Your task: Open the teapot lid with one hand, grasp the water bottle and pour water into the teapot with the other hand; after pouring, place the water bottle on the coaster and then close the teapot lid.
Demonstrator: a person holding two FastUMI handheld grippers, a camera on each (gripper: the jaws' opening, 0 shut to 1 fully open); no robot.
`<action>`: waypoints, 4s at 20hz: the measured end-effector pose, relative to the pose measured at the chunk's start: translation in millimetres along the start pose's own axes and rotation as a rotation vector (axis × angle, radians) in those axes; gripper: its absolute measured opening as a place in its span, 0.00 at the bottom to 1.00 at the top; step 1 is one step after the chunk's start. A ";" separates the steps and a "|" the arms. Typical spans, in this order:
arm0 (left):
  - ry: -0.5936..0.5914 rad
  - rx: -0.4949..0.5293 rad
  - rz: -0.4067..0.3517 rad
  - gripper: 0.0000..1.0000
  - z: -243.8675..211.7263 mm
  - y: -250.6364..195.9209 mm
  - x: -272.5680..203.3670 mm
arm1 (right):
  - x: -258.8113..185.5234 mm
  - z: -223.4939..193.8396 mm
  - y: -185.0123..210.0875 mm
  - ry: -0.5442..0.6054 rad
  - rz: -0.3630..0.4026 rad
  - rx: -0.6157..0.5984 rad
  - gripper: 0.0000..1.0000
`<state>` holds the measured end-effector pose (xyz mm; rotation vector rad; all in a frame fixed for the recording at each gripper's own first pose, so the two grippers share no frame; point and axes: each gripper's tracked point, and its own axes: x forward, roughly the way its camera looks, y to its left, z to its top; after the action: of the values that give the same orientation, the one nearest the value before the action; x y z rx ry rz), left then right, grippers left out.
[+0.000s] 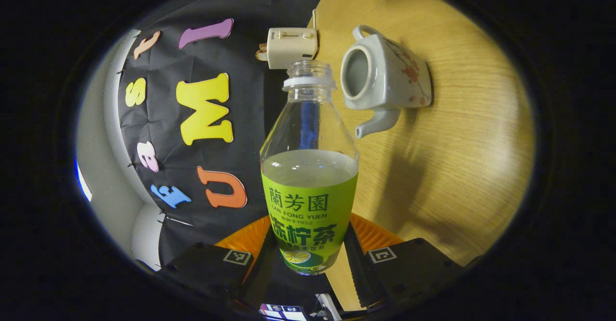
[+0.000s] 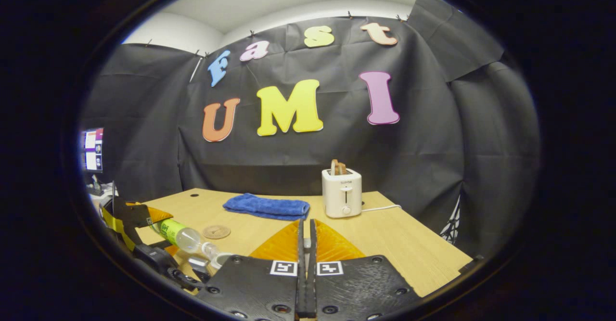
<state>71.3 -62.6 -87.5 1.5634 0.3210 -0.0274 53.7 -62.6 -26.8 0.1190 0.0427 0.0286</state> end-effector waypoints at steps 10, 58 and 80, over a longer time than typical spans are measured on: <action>0.029 0.106 -0.003 0.73 -3.4 -1.8 2.0 | 1.1 -1.6 -1.8 0.004 -0.001 -0.003 0.00; 0.060 0.597 0.221 0.72 19.6 63.4 -5.4 | 6.3 -7.3 -14.4 0.015 -0.005 -0.015 0.00; 0.020 0.615 0.245 0.73 32.5 66.2 -9.6 | 12.0 -15.0 -17.6 0.030 -0.019 -0.028 0.00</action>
<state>82.5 -95.2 -21.7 2.2057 0.1364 0.0880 65.5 -77.9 -44.3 0.0899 0.0730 0.0123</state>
